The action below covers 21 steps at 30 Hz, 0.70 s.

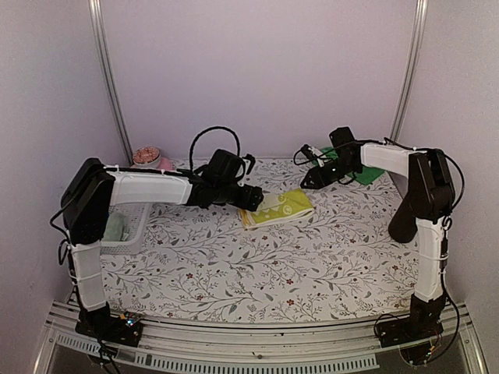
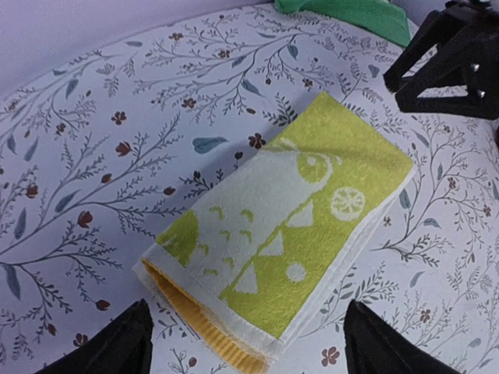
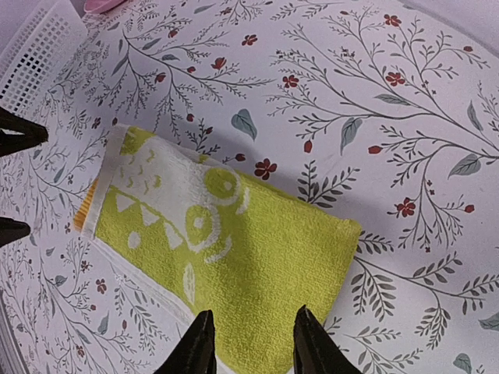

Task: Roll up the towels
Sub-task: Smooth out the towel at the center of the board.

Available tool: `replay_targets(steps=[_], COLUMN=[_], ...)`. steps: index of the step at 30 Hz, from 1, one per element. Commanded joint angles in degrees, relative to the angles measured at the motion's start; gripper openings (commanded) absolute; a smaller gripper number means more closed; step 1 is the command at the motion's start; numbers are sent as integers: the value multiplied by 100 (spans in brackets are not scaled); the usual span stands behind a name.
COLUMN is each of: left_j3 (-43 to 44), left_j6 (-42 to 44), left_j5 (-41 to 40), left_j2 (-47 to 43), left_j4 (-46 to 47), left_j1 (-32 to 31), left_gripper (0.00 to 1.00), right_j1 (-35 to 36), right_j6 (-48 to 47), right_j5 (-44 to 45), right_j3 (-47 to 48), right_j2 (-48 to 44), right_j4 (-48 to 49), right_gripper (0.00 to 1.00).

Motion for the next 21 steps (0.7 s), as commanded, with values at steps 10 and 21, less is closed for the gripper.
replay_targets(steps=[10,21], left_j3=[-480,-560], left_j6=[-1312,-1503], left_j5=[1053,1444], left_j2=[513,608], left_j4=[522,804], left_j1=[442,475], left_gripper=[76,64], right_j1=[83,65], right_j6=[281,413], right_j5=[164,575], right_j3=[624,673], right_j2=[911,1358], right_j4=[494,547], right_gripper=[24,20])
